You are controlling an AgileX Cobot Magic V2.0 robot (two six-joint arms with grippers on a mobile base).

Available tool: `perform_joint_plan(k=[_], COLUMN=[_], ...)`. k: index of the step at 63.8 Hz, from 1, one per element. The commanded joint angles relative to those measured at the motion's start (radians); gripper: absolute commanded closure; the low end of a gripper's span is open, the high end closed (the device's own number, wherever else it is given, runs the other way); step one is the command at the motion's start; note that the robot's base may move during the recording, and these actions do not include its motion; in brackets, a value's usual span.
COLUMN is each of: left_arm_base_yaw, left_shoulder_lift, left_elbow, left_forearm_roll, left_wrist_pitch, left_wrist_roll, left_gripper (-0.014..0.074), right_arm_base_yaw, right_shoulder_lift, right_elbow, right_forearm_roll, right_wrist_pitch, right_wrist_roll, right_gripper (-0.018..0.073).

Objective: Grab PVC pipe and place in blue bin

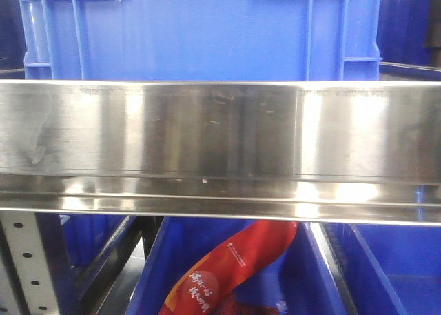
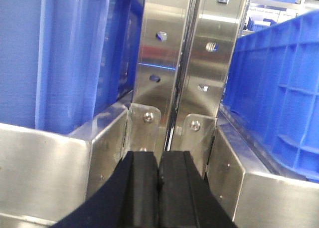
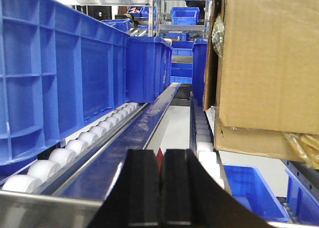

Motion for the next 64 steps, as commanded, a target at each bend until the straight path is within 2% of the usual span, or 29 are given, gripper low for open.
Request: perform_joint_plan(k=[1,16,22,64], left_arm_base_yaw=[-0.001,-0.001,-0.001,-0.001], left_shoulder_lift=[-0.007,-0.007,-0.007,-0.007], left_elbow=[0.003,0.003,0.003,0.003], left_forearm_roll=[-0.01,-0.022,-0.051,-0.051], left_wrist_pitch=[-0.024,-0.024,-0.026,-0.044], left_wrist_roll=[0.001,0.131,0.131,0.131], left_gripper=[0.0707,0.0707,0.0707,0.0707], right_arm_base_yaw=[-0.006,-0.006,-0.006,-0.006], right_shoulder_lift=[-0.003,-0.003,-0.003,-0.003], right_elbow=[0.001,0.001,0.001,0.001], right_forearm_roll=[0.001,0.001,0.001,0.001], right_wrist_pitch=[-0.022,-0.022,-0.022,-0.022], right_wrist_roll=[-0.003,-0.003,-0.003,-0.003], right_gripper=[0.0728,0.0728,0.0728,0.0728])
